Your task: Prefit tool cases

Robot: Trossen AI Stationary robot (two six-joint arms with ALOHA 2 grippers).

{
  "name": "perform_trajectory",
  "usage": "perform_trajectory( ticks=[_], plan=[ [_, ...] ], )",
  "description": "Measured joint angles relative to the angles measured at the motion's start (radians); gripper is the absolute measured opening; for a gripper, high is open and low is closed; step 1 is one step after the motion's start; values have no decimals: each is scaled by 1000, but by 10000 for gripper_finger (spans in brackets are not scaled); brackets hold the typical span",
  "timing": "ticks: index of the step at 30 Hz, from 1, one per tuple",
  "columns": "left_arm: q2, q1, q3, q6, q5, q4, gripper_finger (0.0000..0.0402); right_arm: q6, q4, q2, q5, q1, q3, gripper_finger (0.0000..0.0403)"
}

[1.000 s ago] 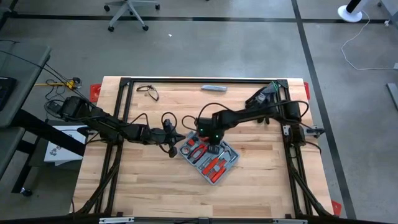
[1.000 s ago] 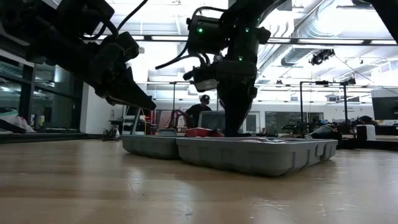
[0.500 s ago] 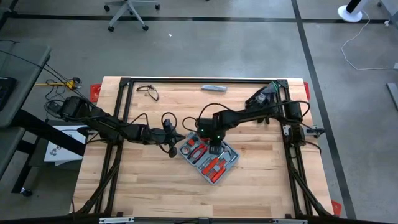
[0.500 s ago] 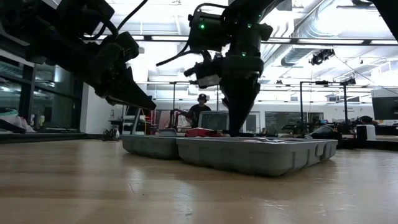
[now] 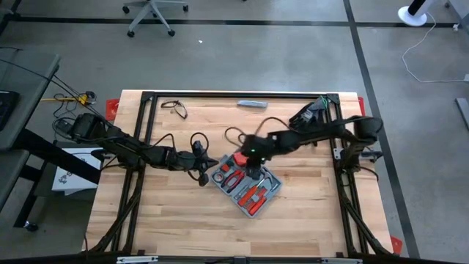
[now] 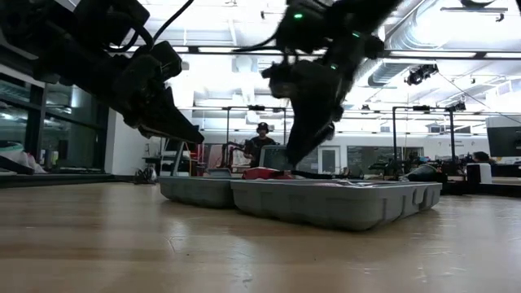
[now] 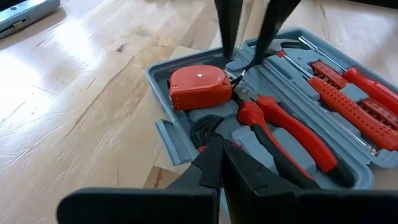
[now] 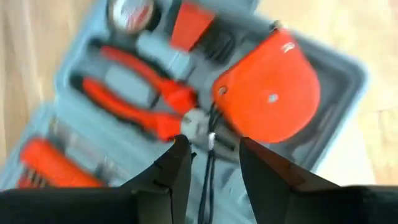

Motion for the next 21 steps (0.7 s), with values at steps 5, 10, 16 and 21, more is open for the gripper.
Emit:
perform_trajectory(
  ticks=[5, 10, 16, 21],
  plan=[
    [17, 0, 0, -14, 34, 80, 0, 93, 409, -56, 136, 13, -182, 120],
    [161, 0, 32, 26, 153, 285, 0, 91, 595, -30, 212, 38, -223, 63],
    [350, 3, 118, -16, 187, 275, 0, 86, 601, 19, 220, 57, -201, 8],
    [391, 31, 149, -24, 266, 264, 0, 121, 588, 48, 219, 53, -200, 2]
  ],
)
